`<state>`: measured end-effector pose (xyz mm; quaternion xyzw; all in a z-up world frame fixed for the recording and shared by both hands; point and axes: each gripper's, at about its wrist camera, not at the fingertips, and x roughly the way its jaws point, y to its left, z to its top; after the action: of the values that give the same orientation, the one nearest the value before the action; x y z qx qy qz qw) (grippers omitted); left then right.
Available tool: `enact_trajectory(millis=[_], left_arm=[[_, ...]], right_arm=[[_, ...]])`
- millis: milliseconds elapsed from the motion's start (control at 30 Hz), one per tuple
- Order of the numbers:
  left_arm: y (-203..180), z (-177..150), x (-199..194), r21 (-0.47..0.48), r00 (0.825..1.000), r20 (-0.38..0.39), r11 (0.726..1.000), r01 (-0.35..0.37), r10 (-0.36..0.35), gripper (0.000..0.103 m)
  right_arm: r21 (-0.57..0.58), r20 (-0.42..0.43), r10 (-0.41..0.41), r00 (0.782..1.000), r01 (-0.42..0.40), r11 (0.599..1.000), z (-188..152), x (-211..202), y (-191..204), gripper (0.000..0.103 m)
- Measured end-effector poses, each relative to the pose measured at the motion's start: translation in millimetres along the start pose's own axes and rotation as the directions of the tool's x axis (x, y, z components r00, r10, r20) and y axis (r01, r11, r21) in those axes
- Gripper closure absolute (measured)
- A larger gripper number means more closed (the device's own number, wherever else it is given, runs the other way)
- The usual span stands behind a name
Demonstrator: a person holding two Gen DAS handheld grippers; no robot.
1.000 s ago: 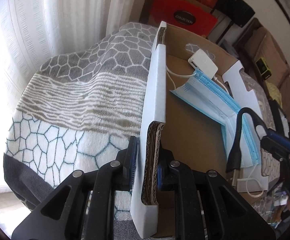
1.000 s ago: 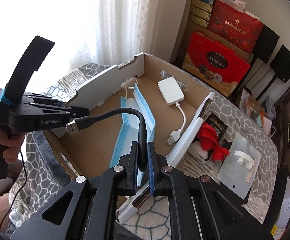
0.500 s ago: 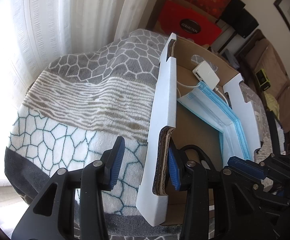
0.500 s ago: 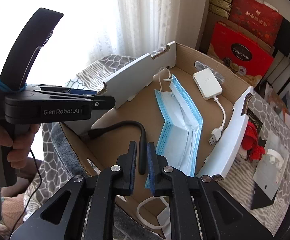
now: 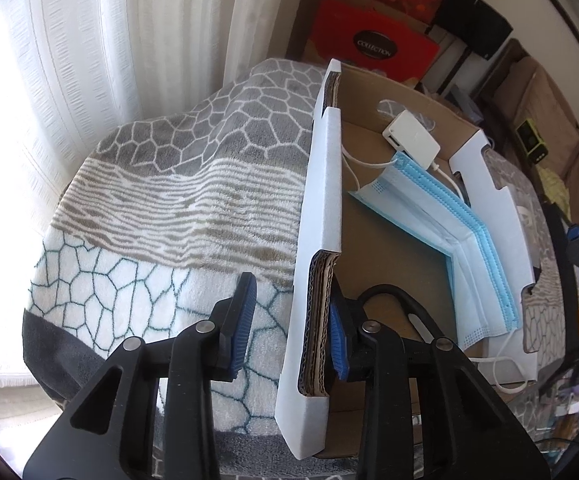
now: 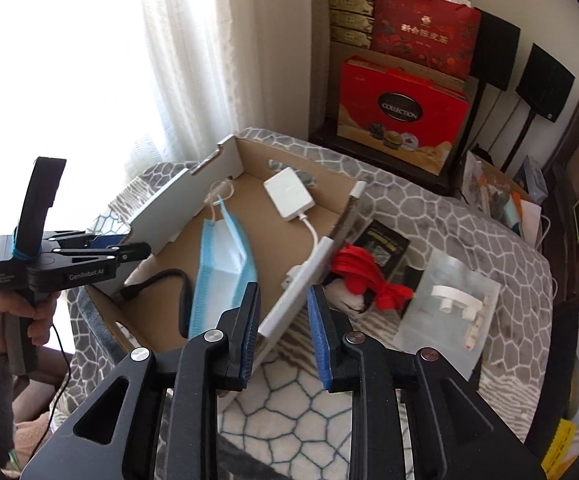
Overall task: Organize objects
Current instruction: 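Lower the black gooseneck light into the box and open the right gripper, then move the right gripper over the clear bag with white parts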
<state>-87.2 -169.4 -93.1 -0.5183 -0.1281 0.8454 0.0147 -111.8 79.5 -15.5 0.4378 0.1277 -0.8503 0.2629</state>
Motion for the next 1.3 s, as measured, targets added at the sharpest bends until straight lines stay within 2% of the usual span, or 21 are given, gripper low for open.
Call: enact_trajectory(millis=[133,400,767,933,1133,1300], left_arm=[[-1.3,0.2,2.4,0.004,1.0,-0.008,1.0,0.006,-0.006,0.078],[-14.8,-1.2,6.5,0.054,1.0,-0.015,0.998,-0.024,0.024,0.091],[-19.1,-2.0,6.8,0.077,0.999,-0.009,0.996,-0.045,0.046,0.092],[-18.4,-2.3,8.6,0.077,0.999,-0.015,0.996,-0.045,0.047,0.092],[-17.7,-3.0,11.3,0.079,0.999,-0.022,0.996,-0.044,0.046,0.092],[-16.7,-2.8,11.8,0.077,0.999,-0.021,0.996,-0.04,0.042,0.092]], right_arm=[[0.05,-0.008,-0.038,0.999,0.038,0.998,-5.9,-7.5,-30.5,0.072],[0.168,-0.032,-0.115,0.993,0.119,0.979,-17.3,-12.5,-93.1,0.07],[0.272,-0.093,-0.185,0.978,0.203,0.941,-36.0,0.6,-148.8,0.069],[0.346,-0.119,-0.174,0.978,0.205,0.916,-47.8,15.8,-174.9,0.063],[0.41,-0.118,-0.155,0.981,0.19,0.892,-57.0,33.2,-197.2,0.063],[0.463,-0.097,-0.111,0.989,0.143,0.875,-60.1,42.6,-209.6,0.063]])
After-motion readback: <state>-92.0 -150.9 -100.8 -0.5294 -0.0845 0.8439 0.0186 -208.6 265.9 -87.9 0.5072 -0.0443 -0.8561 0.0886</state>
